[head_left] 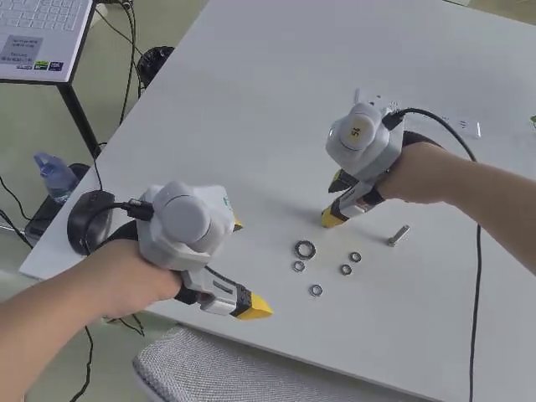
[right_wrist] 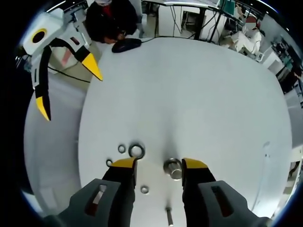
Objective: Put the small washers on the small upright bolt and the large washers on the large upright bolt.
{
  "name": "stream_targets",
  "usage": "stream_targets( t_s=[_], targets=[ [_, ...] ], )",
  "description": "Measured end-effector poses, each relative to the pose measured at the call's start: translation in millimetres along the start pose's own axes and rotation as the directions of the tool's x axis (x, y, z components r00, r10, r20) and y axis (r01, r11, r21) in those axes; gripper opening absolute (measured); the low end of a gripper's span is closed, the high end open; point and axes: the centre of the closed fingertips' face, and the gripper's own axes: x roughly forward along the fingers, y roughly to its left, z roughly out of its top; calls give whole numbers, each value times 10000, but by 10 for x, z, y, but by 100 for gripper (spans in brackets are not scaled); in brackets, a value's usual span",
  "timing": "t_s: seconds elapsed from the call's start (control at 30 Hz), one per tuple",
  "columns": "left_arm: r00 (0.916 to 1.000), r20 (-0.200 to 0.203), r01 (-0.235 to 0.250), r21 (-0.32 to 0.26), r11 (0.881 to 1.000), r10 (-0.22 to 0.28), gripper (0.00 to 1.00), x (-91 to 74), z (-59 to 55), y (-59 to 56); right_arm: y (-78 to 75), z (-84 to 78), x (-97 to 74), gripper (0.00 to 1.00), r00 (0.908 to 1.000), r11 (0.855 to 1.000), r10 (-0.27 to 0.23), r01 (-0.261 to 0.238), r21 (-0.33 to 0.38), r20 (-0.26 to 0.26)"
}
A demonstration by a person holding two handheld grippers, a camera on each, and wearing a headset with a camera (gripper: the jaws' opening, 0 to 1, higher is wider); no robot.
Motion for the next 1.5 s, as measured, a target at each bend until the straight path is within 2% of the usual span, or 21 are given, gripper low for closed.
stream_targets(
  t_s=[0.27, 0.33, 0.57, 0.8, 1.0, 1.13, 1.3, 1.5],
  targets=[
    [10000, -28, 57, 112, 9999, -57, 78, 21, -11, -13, 174, -5, 45, 39, 9999, 9988, 144, -145, -477, -16],
    [10000, -17, 73, 127, 9999, -73, 78, 20, -12, -15, 152, -19, 80, 39, 9997, 9980, 250, -250, -577, -17],
    [10000, -16, 78, 140, 9999, -78, 78, 3, -17, 3, 273, -54, 144, 39, 9986, 9942, 529, -530, -935, -42],
    [10000, -50, 63, 185, 9998, -62, 77, 3, -19, 12, 405, -68, 192, 39, 9967, 9832, 813, -803, -1636, -2],
    [9999, 130, 71, 96, 9999, -73, 77, 1, 44, 19, 446, -102, 285, 39, 9953, 9734, 964, -960, -2081, -83],
    [9999, 136, 59, 110, 9999, -61, 77, -7, 45, 22, 418, -129, 355, 37, 9964, 9643, 805, -848, -2508, -272],
    [10000, 49, 79, 139, 9999, -80, 77, -10, 22, 3, 410, -161, 441, 35, 9951, 9670, 902, -971, -2354, -402],
    [9999, -31, 106, 169, 9998, -106, 77, -8, 7, -8, 405, -194, 545, 33, 9949, 9725, 786, -905, -2146, -633]
  ],
)
